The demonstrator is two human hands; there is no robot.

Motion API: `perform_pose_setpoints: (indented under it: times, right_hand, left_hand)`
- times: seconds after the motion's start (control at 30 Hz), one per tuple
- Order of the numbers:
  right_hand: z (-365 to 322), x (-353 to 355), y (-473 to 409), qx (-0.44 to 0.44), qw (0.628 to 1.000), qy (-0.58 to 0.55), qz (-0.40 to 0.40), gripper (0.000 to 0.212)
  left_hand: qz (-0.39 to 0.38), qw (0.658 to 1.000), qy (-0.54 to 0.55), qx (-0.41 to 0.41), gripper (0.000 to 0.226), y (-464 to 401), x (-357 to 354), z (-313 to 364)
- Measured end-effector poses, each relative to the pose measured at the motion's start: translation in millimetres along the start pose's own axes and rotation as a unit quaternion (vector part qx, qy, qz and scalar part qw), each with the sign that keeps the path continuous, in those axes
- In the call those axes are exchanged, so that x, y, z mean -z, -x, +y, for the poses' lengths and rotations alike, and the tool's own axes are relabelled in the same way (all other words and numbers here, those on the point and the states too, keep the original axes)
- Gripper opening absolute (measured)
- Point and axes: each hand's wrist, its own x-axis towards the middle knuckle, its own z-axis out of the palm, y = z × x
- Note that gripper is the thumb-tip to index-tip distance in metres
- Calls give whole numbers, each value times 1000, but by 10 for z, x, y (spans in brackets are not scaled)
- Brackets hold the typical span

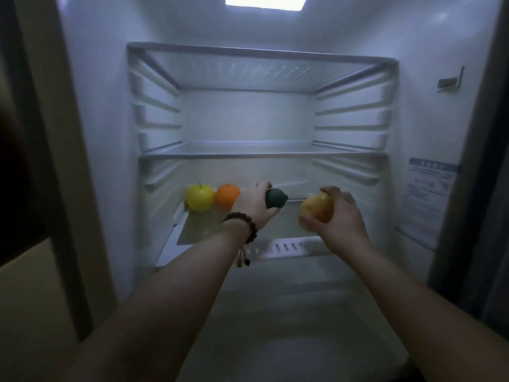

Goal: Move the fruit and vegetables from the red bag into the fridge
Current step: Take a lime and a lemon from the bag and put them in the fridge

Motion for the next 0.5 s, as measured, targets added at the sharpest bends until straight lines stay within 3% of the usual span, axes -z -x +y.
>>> perform_pose_setpoints:
  times: [0.2, 0.37, 0.5]
  right_hand:
    - [262, -54, -355, -24, 998, 54, 12, 67]
    - [408, -164, -436, 13, 998, 53, 19, 64]
    - [440, -184, -448, 25, 998, 50, 16, 63]
  left_hand:
    - [-86, 996, -1, 1, 46, -749, -537, -26]
    - [-106, 992, 43, 48, 40, -1092, -927, -12]
    - [-121, 991, 42, 39, 39, -1143, -1150, 9]
